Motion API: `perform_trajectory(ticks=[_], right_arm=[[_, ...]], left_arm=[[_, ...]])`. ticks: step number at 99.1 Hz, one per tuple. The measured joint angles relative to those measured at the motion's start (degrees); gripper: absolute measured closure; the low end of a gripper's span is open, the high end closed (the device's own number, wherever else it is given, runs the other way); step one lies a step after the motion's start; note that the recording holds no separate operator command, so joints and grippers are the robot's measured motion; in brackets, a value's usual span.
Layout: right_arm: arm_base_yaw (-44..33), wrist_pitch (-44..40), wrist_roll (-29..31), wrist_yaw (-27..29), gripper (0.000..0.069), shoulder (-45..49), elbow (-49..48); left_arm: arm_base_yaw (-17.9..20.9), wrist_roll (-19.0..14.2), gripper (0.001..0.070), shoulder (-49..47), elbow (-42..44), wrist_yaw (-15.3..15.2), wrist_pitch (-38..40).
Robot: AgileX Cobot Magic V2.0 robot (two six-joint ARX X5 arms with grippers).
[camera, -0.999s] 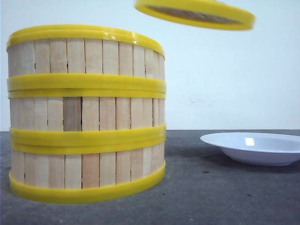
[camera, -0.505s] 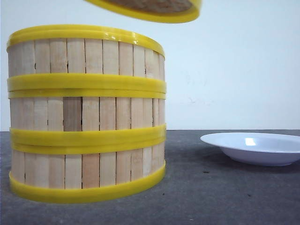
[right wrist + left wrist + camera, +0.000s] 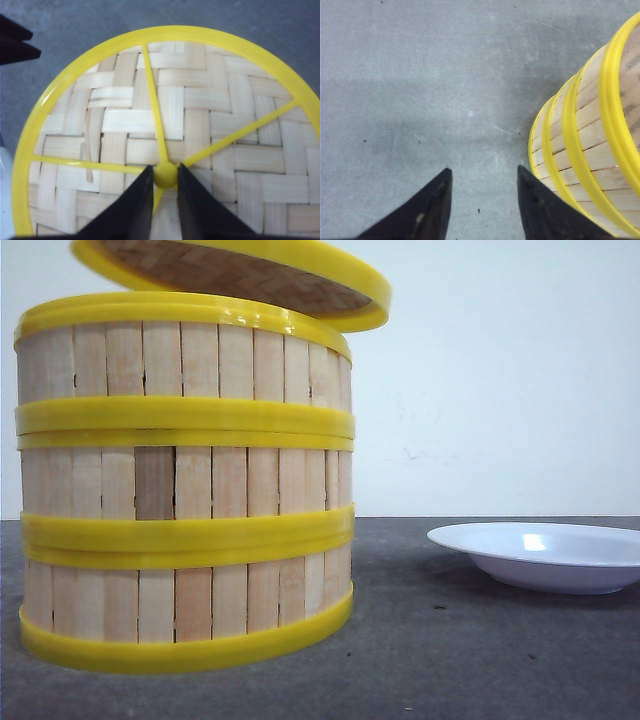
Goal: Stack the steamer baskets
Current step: 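Lift the woven lid off the white plate toward the stack, then lower the lid onto the top basket and open the right gripper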
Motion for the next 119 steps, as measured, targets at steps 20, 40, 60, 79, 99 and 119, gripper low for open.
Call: perform_trajectory(ticks=[20, 40, 60, 79, 99, 119], right_arm=[[1.5, 0.8, -1.0, -0.2, 0.0635, 0.1, 0.4], [2.5, 1.2, -1.2, -0.2, 0.0635, 1.3, 0.4], [3.3, 1.3, -1.4, -0.1, 0.0635, 4.2, 0.4], [3.3, 1.4, -1.9, 0.5, 0.0635, 4.5, 0.4], [3.3, 1.5, -2.3, 1.7, 0.0636, 4.5, 0.4], [3.3, 1.6, -2.4, 1.7, 0.0636, 5.2, 0.5]], left_arm=[[0.0, 0.0, 0.0475, 0.0, 0.0, 0.0, 0.0], [0.0, 0.0, 0.0475, 0.0, 0.0, 0.0, 0.0], [0.0, 0.0, 0.0475, 0.0, 0.0, 0.0, 0.0], [0.0, 0.0, 0.0475, 0.0, 0.0, 0.0, 0.1], [0.0, 0.0, 0.0475, 0.0, 0.0, 0.0, 0.0], [0.0, 0.0, 0.0475, 0.0, 0.0, 0.0, 0.0]])
